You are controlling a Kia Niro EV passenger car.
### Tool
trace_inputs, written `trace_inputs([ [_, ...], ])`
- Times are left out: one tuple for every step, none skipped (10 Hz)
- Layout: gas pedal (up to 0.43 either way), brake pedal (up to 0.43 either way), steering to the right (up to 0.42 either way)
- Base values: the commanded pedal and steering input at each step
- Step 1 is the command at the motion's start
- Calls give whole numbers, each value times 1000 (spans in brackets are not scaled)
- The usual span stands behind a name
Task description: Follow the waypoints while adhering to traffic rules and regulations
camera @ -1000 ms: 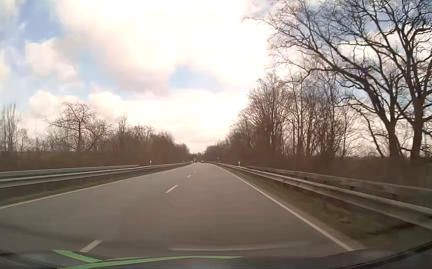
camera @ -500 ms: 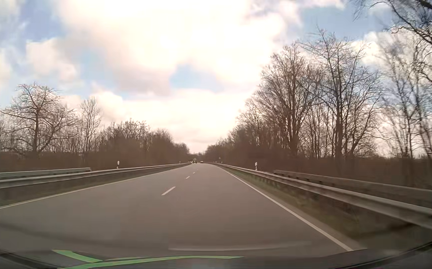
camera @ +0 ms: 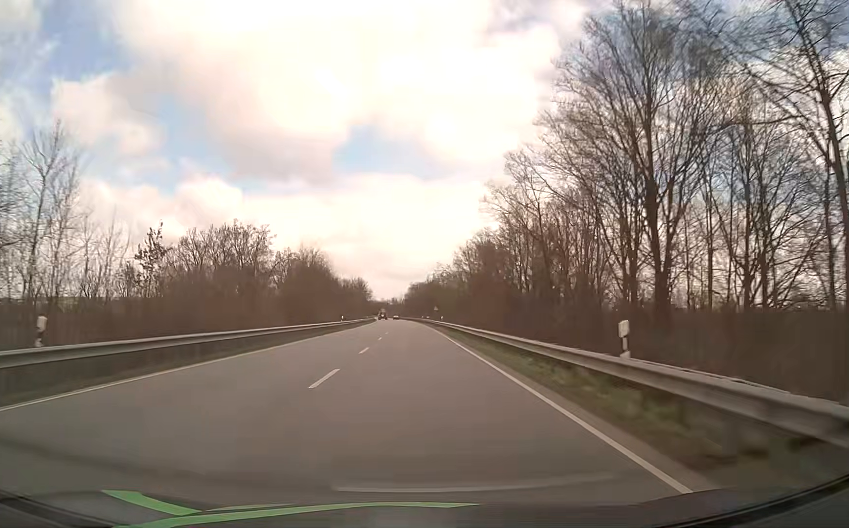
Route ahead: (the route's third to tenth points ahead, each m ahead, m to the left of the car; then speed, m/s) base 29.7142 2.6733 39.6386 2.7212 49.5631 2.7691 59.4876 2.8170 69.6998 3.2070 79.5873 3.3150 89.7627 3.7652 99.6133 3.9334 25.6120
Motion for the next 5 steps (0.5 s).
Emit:
trace_inputs([
  [220,0,-1],
  [220,0,-1],
  [220,0,-1],
  [220,0,-1],
  [220,0,-1],
])
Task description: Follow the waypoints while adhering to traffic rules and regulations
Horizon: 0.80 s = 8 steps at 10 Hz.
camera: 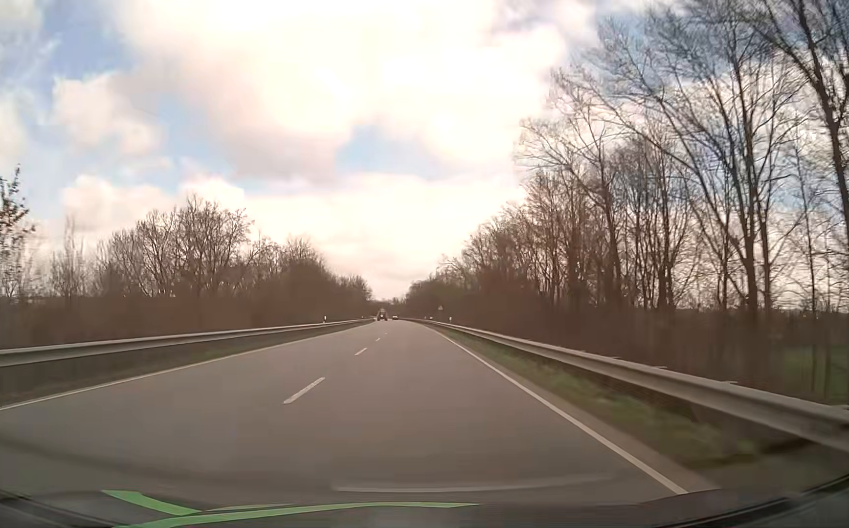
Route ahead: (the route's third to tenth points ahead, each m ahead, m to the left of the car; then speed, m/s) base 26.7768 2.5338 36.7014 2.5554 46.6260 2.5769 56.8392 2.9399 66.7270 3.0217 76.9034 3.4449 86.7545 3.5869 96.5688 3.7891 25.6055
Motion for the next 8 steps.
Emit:
trace_inputs([
  [220,0,-1],
  [220,0,-2],
  [220,0,-2],
  [220,0,-2],
  [220,0,-3],
  [220,0,-3],
  [220,0,-3],
  [220,0,-3],
])
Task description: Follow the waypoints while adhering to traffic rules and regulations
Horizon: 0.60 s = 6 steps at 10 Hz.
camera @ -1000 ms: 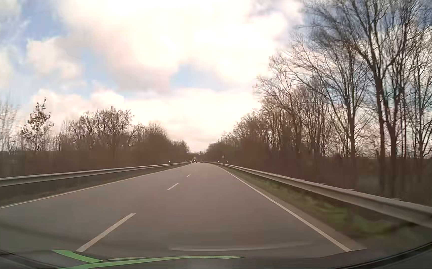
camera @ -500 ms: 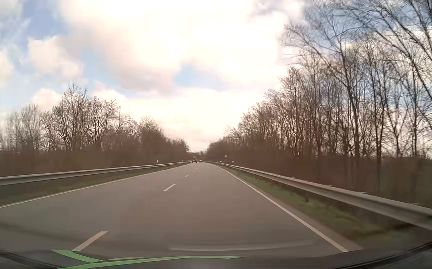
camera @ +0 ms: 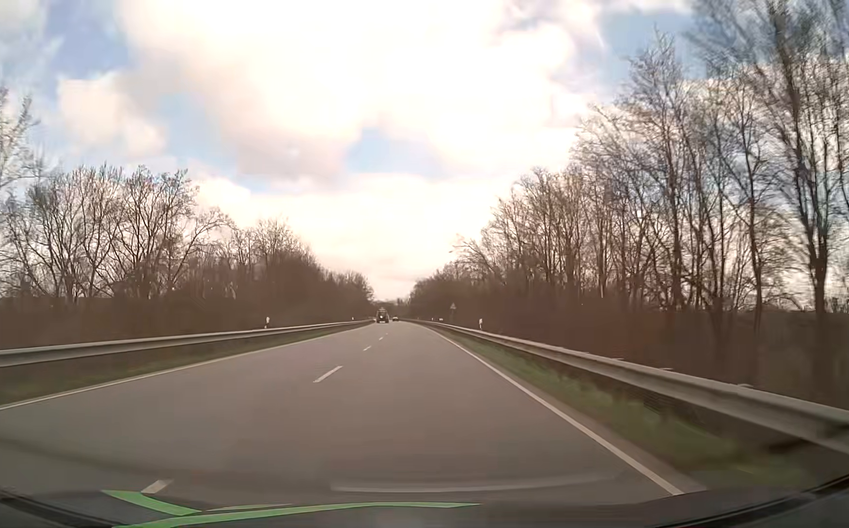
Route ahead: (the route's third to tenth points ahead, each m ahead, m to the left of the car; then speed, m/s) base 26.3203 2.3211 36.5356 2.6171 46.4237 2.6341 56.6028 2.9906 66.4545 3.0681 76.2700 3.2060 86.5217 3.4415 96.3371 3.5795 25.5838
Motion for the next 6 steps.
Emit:
trace_inputs([
  [220,0,-3],
  [220,0,-3],
  [220,0,-3],
  [220,0,-3],
  [220,0,-3],
  [220,0,-3],
])
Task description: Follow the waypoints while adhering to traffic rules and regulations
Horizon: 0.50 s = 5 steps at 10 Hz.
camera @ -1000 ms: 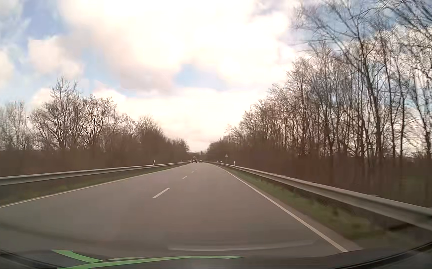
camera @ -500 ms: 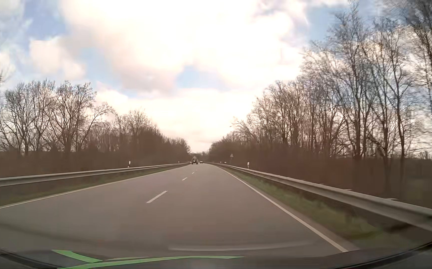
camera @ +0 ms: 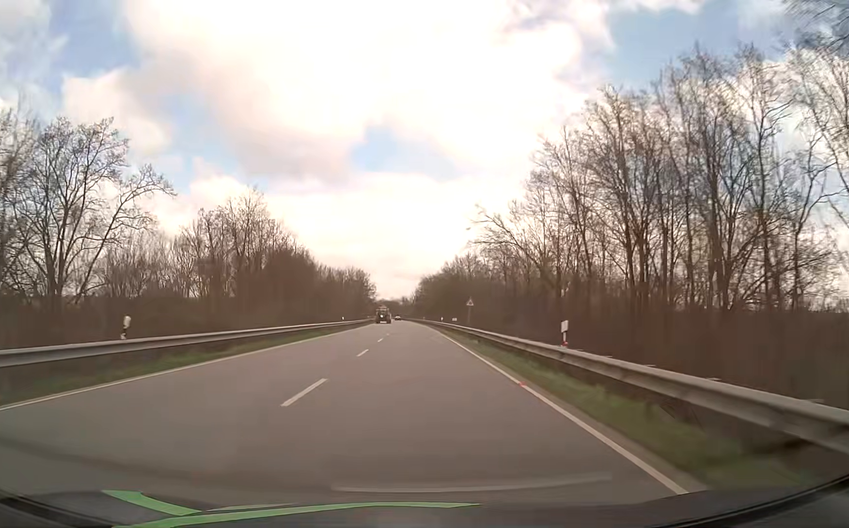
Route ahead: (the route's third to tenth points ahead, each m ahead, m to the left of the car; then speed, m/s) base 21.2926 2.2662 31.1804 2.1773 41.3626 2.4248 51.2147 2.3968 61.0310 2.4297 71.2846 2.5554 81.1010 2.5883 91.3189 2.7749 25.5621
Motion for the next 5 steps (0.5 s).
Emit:
trace_inputs([
  [220,0,-2],
  [220,0,-2],
  [220,0,-2],
  [220,0,-2],
  [220,0,-2],
])
